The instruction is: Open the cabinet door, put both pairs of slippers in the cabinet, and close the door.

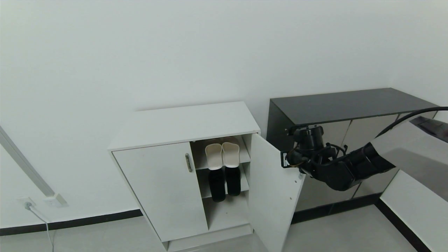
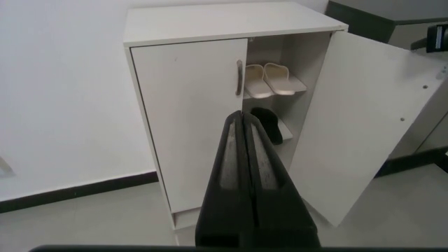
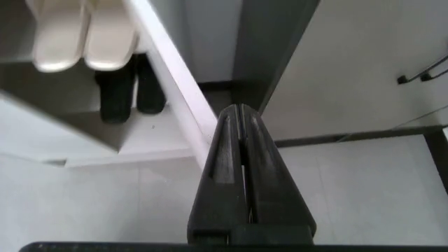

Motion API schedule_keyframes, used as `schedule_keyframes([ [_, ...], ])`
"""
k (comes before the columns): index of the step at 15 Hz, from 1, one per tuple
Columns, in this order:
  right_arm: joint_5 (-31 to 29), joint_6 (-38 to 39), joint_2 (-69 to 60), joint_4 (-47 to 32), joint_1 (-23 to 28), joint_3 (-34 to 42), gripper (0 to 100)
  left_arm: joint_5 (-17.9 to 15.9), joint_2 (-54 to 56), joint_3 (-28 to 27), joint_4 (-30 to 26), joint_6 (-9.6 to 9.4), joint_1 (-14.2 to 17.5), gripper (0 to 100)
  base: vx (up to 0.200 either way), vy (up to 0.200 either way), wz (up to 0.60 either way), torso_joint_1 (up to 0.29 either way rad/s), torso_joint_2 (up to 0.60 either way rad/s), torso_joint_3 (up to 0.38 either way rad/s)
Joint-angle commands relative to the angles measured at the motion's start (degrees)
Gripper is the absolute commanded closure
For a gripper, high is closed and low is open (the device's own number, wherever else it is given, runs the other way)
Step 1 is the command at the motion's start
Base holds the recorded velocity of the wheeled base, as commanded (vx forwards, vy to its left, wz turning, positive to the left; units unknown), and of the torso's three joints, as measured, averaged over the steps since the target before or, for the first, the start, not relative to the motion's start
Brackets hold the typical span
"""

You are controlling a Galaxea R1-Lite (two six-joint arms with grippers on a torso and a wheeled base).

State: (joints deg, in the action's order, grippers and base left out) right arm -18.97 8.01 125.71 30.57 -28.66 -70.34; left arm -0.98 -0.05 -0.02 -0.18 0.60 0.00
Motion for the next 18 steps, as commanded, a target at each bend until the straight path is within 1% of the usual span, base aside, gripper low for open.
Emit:
schedule_keyframes([
  [1,-0.02,0.16,-4.51,0.1,-3.86,3.45,100,0.01,-0.04,0.02,0.01,0.02,0.0,100,0.0,0.0,0.0,0.0,0.0,0.0],
  [4,-0.02,0.34,-8.29,0.01,-7.55,5.83,100,0.01,-0.04,0.02,0.01,0.02,0.0,100,0.0,0.0,0.0,0.0,0.0,0.0],
  [7,-0.02,0.34,-10.57,0.1,-9.4,7.32,100,0.01,-0.04,0.02,0.01,0.02,0.0,100,0.0,0.0,0.0,0.0,0.0,0.0],
  [18,0.07,0.87,-13.12,0.36,-10.8,9.17,100,0.01,-0.04,-0.06,0.01,0.11,0.0,100,0.0,0.0,0.0,0.0,0.0,0.0],
])
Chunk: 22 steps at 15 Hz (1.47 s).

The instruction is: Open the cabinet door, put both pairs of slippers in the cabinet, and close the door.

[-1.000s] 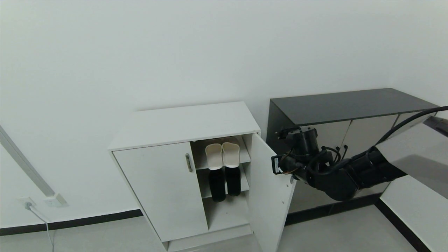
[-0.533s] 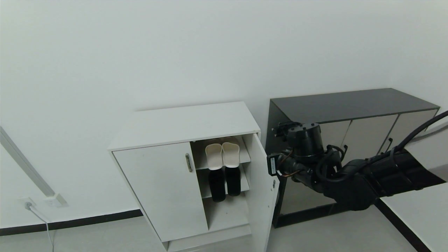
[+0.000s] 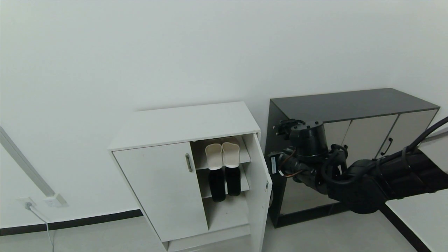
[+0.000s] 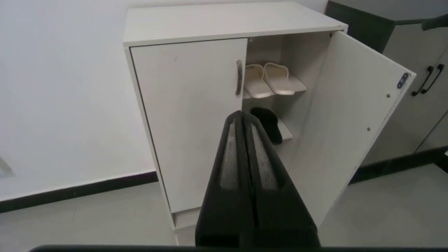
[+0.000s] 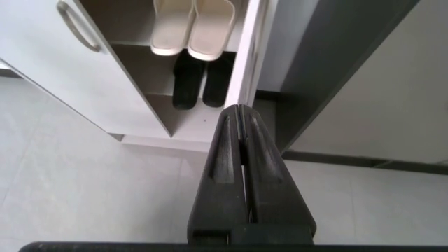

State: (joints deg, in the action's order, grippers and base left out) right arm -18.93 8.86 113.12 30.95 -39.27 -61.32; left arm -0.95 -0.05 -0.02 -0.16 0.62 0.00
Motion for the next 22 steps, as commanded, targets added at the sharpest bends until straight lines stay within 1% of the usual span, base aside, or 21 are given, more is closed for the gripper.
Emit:
schedule_keyframes([
  [1,0.04,-0.16,-0.7,0.07,-0.37,0.5,100,-0.02,0.05,0.02,-0.02,-0.01,0.0,100,0.0,0.0,0.0,0.0,0.0,0.0],
  [7,-0.23,-0.43,-0.7,0.25,-0.99,2.7,100,-0.02,-0.04,0.02,-0.02,-0.01,0.0,100,0.0,0.0,0.0,0.0,0.0,0.0],
  [8,0.04,-0.43,-0.18,0.51,-0.02,2.7,100,-0.02,-0.04,-0.06,-0.02,-0.01,0.0,100,0.0,0.0,0.0,0.0,0.0,0.0],
  [11,0.12,-0.51,5.45,3.41,4.99,1.9,100,-0.02,-0.04,0.02,-0.02,-0.01,0.0,100,0.0,0.0,0.0,0.0,0.0,0.0],
  [13,0.21,-0.51,8.44,4.73,6.75,0.76,100,-0.02,0.05,0.02,-0.02,-0.01,0.0,100,0.0,0.0,0.0,0.0,0.0,0.0],
  [15,1.88,-0.6,11.07,4.82,8.15,-0.73,100,-0.02,-0.04,-0.06,-0.02,-0.01,0.0,100,0.0,0.0,0.0,0.0,0.0,0.0],
  [18,2.58,-0.6,12.92,4.73,7.71,-1.44,100,-0.02,-0.04,-0.06,-0.02,-0.01,0.0,100,0.0,0.0,0.0,0.0,0.0,0.0],
  [20,3.55,-0.51,12.74,4.73,5.96,-1.08,100,-0.02,-0.04,0.02,-0.02,-0.01,0.0,100,0.0,0.0,0.0,0.0,0.0,0.0],
  [21,3.64,-0.34,12.22,4.73,4.02,-1.08,100,-0.02,-0.04,0.02,-0.02,0.08,0.0,100,0.0,0.0,0.0,0.0,0.0,0.0],
  [22,3.64,-0.34,12.22,4.73,4.02,-1.08,100,-0.02,-0.04,0.02,-0.02,0.08,0.0,100,0.0,0.0,0.0,0.0,0.0,0.0],
])
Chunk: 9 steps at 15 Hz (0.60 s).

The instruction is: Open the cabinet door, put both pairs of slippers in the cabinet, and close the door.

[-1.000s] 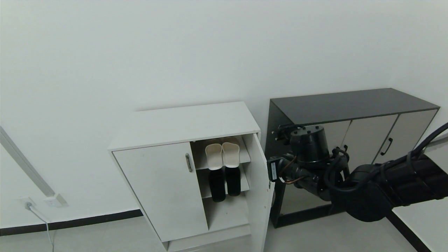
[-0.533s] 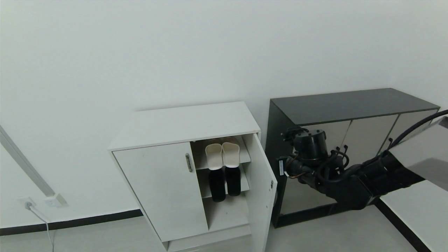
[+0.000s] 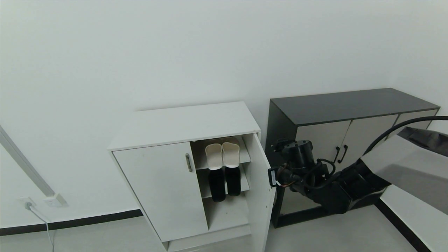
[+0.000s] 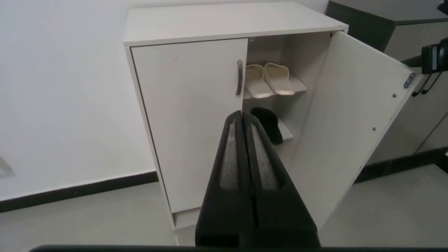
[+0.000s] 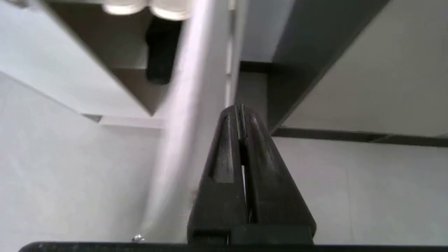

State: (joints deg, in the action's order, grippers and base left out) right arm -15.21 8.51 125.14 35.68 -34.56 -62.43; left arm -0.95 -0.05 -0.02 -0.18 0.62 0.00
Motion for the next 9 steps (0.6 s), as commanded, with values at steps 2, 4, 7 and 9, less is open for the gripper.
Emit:
schedule_keyframes([
  [2,0.62,0.19,-2.62,-0.26,-4.64,0.55,100,-0.02,-0.04,0.02,0.01,-0.01,0.0,100,0.0,0.0,0.0,0.0,0.0,0.0],
  [4,0.62,0.28,-4.2,-0.17,-6.48,0.9,100,-0.02,-0.04,0.02,0.01,0.08,0.0,100,0.0,0.0,0.0,0.0,0.0,0.0],
  [7,0.62,-0.07,-7.28,-0.26,-6.75,1.61,100,0.07,0.05,0.02,0.01,0.08,0.0,100,0.0,0.0,0.0,0.0,0.0,0.0],
  [9,0.71,-0.16,-9.03,-0.26,-6.57,2.4,100,0.07,0.05,-0.06,0.01,0.08,0.0,100,0.0,0.0,0.0,0.0,0.0,0.0],
])
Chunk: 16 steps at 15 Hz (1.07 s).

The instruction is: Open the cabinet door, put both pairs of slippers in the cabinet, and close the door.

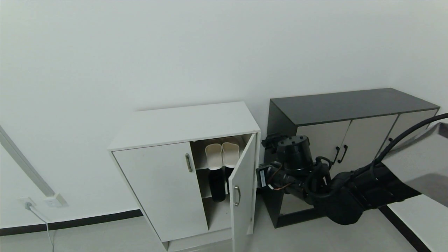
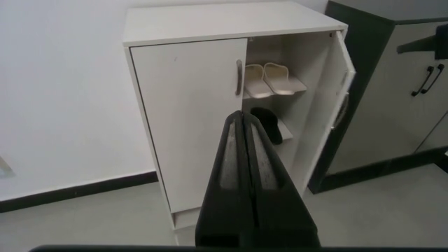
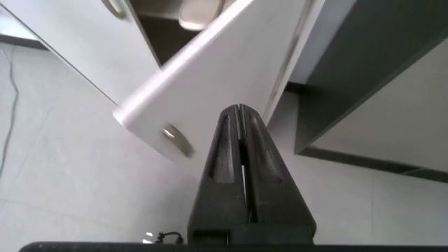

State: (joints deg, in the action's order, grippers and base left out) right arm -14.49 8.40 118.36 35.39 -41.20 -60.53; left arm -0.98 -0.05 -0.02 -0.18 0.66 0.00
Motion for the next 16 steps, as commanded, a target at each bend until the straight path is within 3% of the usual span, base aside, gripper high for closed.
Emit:
schedule_keyframes([
  [1,-0.01,-0.05,-2.87,0.03,0.07,0.76,100,0.1,-0.04,0.02,0.01,0.04,0.0,100,0.0,0.0,0.0,0.0,0.0,0.0],
  [4,-0.1,-0.23,-3.84,-0.06,-0.02,0.85,100,0.01,0.05,-0.06,0.01,0.04,0.0,100,0.0,0.0,0.0,0.0,0.0,0.0],
  [10,2.72,-0.23,-5.77,0.21,-0.02,2.34,100,0.1,-0.04,0.02,0.01,0.04,0.0,100,0.0,0.0,0.6,0.001,0.0,0.002],
  [16,2.72,-1.46,-7.0,0.47,0.16,8.5,100,0.1,0.05,0.02,0.01,0.04,0.0,100,0.0,0.0,0.0,0.0,0.0,0.0],
])
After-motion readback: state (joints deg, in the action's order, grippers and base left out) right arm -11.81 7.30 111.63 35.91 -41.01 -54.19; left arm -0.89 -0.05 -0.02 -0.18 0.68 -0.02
